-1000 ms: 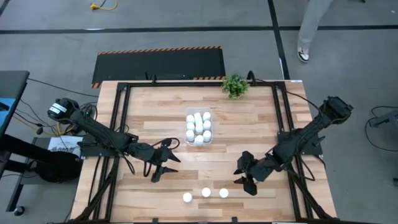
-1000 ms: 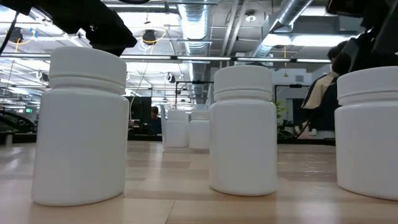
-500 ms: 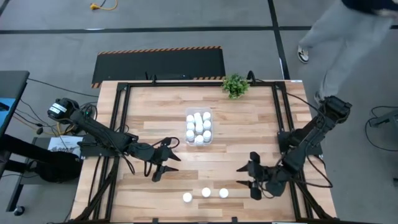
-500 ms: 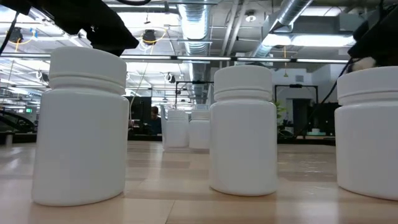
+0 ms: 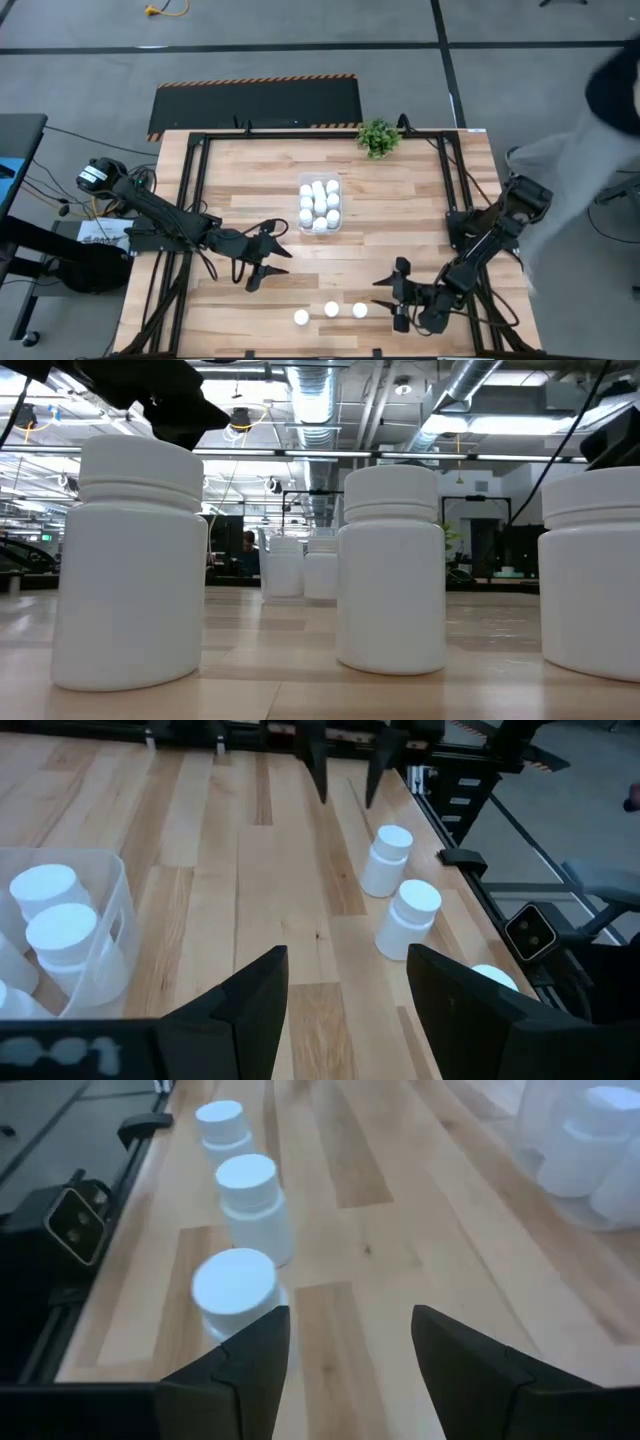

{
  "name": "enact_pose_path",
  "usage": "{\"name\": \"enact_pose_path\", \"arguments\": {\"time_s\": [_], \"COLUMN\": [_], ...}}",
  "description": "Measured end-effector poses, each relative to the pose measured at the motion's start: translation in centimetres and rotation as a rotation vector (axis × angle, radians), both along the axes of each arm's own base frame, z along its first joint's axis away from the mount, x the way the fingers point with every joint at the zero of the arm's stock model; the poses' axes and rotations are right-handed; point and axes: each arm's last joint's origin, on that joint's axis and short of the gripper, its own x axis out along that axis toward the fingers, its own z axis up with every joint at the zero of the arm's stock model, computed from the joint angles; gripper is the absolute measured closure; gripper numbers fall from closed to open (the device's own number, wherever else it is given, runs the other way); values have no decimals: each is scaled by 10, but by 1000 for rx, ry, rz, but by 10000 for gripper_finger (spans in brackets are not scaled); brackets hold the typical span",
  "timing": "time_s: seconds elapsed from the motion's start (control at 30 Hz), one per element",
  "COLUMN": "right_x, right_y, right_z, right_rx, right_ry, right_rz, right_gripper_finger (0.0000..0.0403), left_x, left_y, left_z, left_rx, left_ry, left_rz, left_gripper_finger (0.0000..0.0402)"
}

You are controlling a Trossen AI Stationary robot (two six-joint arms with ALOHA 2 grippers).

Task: Pick and place pill bottles into a basket
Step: Put the pill bottles into the container

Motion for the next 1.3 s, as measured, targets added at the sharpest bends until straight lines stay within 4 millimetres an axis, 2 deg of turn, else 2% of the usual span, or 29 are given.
{"name": "enact_pose_path", "arguments": {"time_s": [0.27,0.53,1.3], "right_x": [1,8,30], "right_y": [13,18,0], "right_z": [-10,-3,-5], "right_rx": [55,107,127], "right_ry": [-3,19,133], "right_rz": [50,86,168], "right_gripper_finger": [202,204,205], "left_x": [0,0,0], "left_y": [0,0,0], "left_z": [0,1,1], "left_rx": [-13,-21,-20], "left_ry": [-2,-3,-3], "left_rz": [5,13,14], "left_gripper_finger": [207,207,207]}}
